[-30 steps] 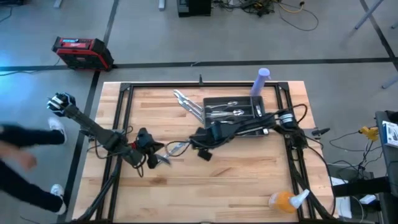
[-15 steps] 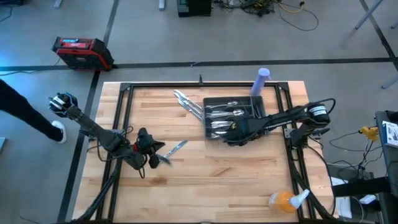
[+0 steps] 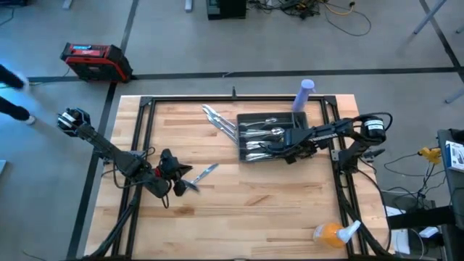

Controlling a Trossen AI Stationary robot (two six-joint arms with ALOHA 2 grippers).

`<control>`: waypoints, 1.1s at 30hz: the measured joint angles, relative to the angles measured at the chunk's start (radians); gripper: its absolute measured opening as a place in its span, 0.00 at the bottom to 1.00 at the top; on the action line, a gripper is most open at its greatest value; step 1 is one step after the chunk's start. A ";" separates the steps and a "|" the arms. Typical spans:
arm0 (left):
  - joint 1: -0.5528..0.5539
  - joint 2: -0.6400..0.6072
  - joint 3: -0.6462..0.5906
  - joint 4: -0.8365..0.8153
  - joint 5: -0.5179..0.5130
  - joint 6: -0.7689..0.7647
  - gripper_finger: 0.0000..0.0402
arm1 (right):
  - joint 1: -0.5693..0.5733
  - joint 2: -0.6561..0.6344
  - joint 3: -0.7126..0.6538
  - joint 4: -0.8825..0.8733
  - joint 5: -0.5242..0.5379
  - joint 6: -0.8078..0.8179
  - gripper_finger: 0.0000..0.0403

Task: Sort silverware
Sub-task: Put the silver knife into the gray silverware tray

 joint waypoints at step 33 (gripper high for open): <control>0.028 0.176 0.130 -0.434 0.472 -0.341 0.00 | 0.185 0.004 0.292 0.568 0.175 -0.632 0.32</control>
